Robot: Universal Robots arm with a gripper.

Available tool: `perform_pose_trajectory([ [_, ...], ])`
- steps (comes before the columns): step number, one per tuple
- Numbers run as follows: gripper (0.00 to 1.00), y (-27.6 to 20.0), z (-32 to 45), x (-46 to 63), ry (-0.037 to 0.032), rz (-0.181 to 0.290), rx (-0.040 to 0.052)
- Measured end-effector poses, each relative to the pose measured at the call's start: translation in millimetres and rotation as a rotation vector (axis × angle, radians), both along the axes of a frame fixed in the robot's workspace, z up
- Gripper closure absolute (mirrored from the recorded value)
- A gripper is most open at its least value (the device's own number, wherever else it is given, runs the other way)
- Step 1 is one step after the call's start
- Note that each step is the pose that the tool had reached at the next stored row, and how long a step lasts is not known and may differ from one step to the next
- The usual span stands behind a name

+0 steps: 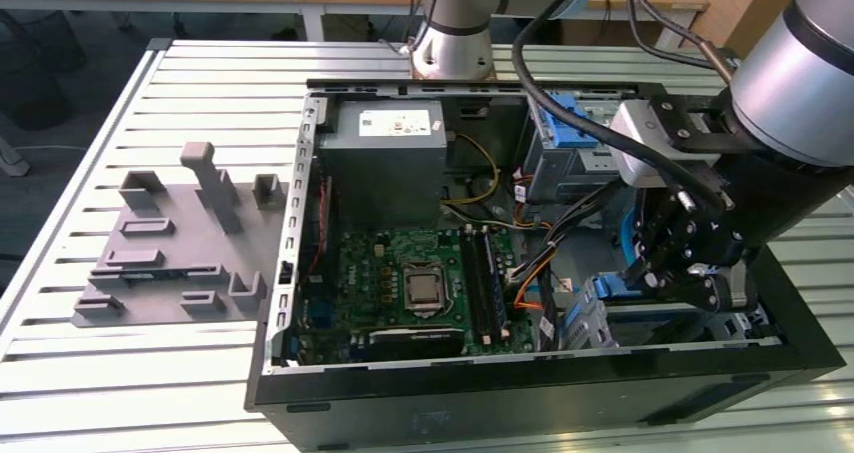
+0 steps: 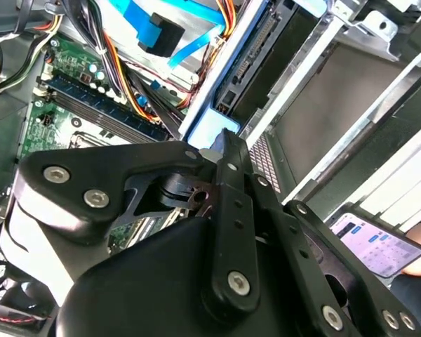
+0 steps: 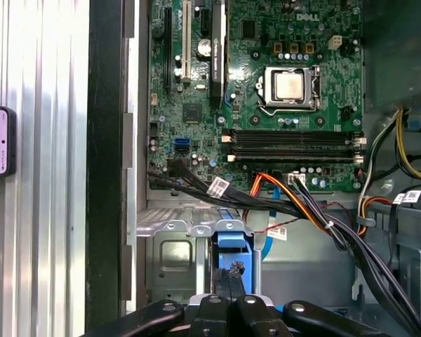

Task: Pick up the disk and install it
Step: 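Insert the disk into the insertion slot, then insert the first disk wire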

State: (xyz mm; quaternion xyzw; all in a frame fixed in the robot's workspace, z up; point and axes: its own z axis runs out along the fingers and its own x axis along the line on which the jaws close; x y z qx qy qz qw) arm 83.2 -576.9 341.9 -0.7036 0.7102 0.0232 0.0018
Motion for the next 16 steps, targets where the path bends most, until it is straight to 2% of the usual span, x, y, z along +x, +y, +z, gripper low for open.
perform_pose_trajectory([
  [4,0.89,0.0,6.5,0.0,0.0000,0.000,-0.0004],
  [11,0.89,0.0,11.3,0.0,0.0000,0.000,-0.0018],
  [16,0.89,0.0,11.6,3.5,0.0008,0.000,-0.0019],
])
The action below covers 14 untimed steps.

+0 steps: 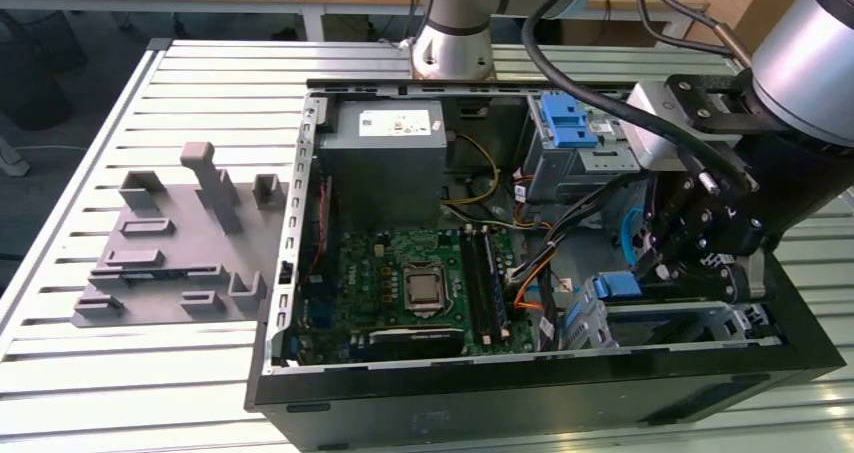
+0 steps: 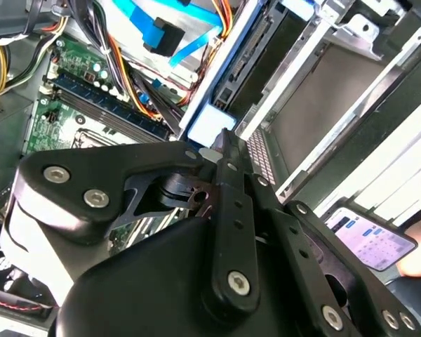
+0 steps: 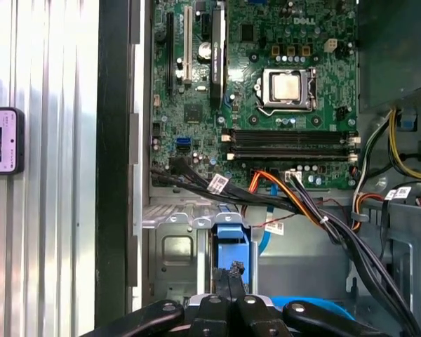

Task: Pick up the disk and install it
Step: 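Insert the first disk wire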

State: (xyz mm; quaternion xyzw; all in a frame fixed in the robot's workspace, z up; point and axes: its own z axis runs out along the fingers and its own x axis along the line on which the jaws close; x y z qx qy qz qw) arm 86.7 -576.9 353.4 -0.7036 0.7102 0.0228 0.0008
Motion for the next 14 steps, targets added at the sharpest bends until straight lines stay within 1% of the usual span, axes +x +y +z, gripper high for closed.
perform_pose_trajectory([
  [2,0.89,-0.1,-0.3,3.8,0.0000,0.000,0.0000],
  [6,0.89,0.3,-1.4,17.3,0.0001,0.000,0.0000],
  [9,0.89,0.6,-1.2,21.0,0.0000,0.000,-0.0001],
  [12,0.89,1.3,4.2,21.1,-0.0002,0.000,-0.0001],
  [14,0.89,2.8,8.1,21.2,-0.0005,0.000,0.0000],
])
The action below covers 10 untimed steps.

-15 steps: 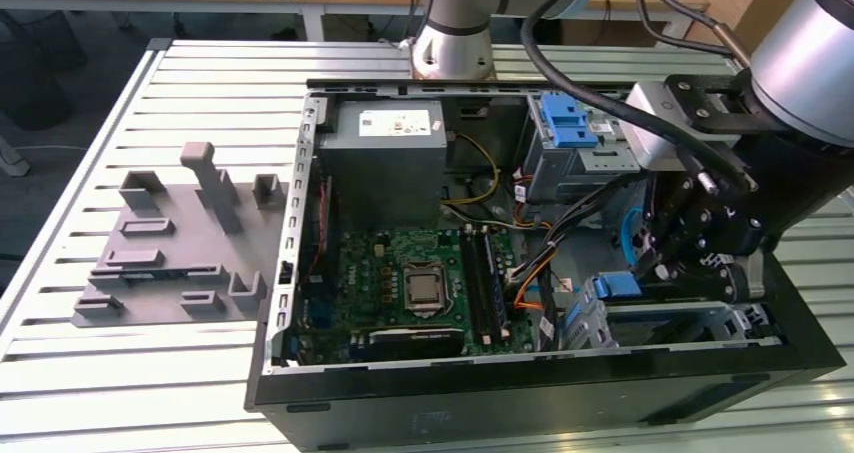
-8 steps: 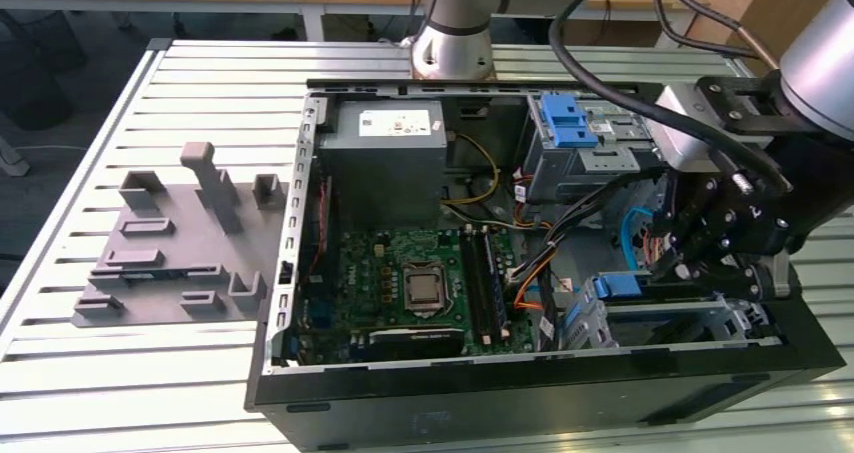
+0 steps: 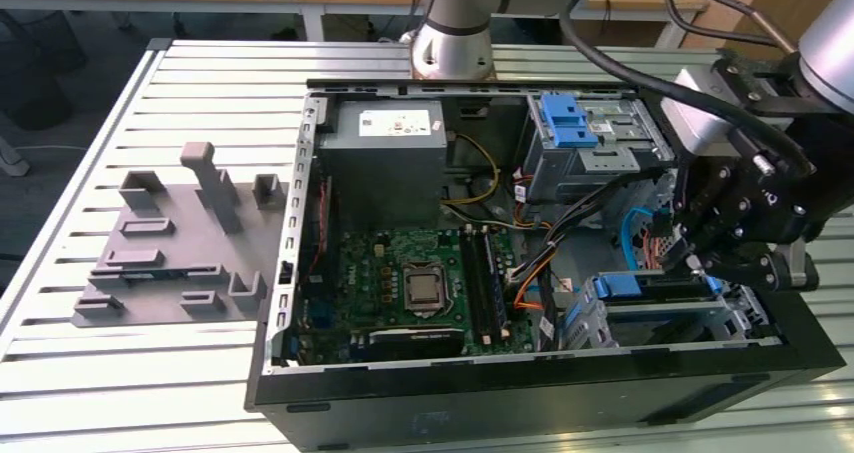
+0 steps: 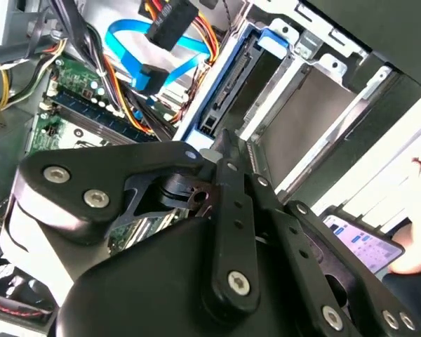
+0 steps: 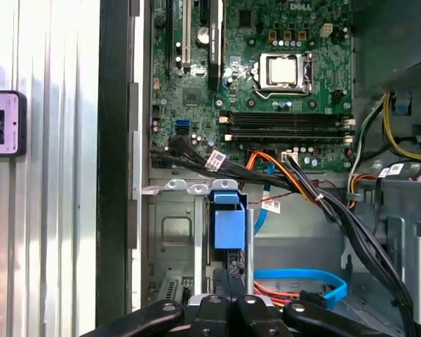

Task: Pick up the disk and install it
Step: 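Insert the first disk wire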

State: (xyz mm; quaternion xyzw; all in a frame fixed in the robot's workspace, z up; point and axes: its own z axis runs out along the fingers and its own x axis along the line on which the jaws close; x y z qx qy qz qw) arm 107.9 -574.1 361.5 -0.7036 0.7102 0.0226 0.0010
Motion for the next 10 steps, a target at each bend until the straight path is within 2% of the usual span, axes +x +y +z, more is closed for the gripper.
perform_pose_trajectory([
  [3,0.89,4.7,0.2,3.8,-0.0001,0.000,-0.0004],
  [10,0.89,20.1,-0.8,22.3,0.0002,0.000,-0.0005],
])
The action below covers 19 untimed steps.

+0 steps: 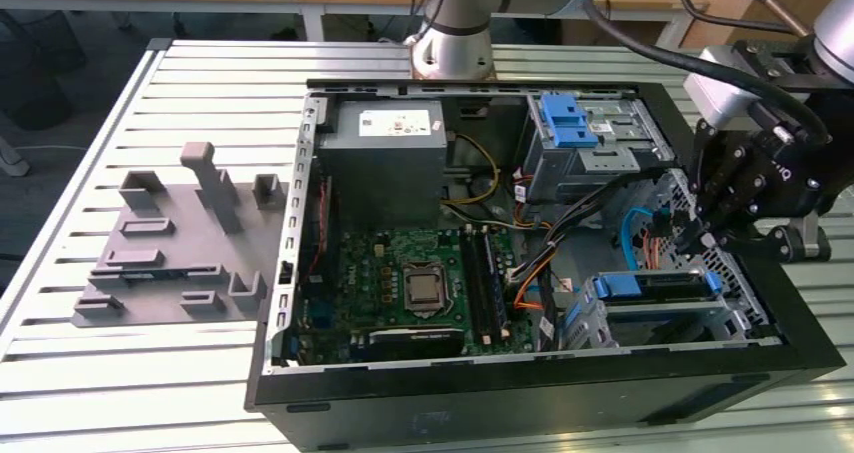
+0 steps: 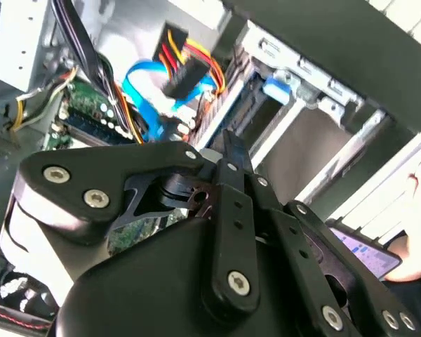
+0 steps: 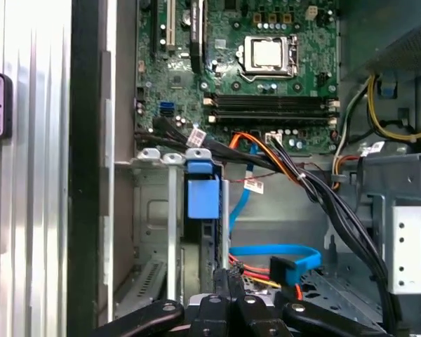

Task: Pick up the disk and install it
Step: 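Insert the first disk wire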

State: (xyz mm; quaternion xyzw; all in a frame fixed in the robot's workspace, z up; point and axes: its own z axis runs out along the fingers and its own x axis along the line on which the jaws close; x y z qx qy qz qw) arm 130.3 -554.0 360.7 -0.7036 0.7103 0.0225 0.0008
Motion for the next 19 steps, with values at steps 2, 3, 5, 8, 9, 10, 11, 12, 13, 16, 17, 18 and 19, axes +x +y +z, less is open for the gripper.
perform_pose_trajectory([
  [2,0.89,4.3,0.1,0.7,-0.0001,0.000,-0.0003],
  [3,0.89,6.0,0.3,0.7,-0.0007,0.000,-0.0028],
  [5,0.89,9.4,0.9,0.8,-0.0020,-0.003,-0.0070],
  [8,0.89,14.4,1.8,1.0,-0.0029,-0.011,-0.0090],
  [9,0.89,16.3,2.1,1.6,-0.0029,-0.011,-0.0092],
  [10,0.89,17.5,2.3,2.7,-0.0030,-0.011,-0.0090],
  [11,0.89,18.4,2.7,3.8,-0.0029,-0.011,-0.0092],
  [12,0.89,19.1,3.1,5.2,-0.0029,-0.011,-0.0093],
  [13,0.89,19.5,3.2,6.8,-0.0029,-0.011,-0.0091],
  [16,0.89,20.3,3.7,10.4,-0.0029,-0.014,-0.0091],
  [17,0.89,20.5,4.2,10.6,-0.0029,-0.018,-0.0092],
  [18,0.89,20.7,4.9,10.6,-0.0029,-0.023,-0.0093],
  [19,0.89,21.0,5.4,10.7,-0.0030,-0.031,-0.0092],
])
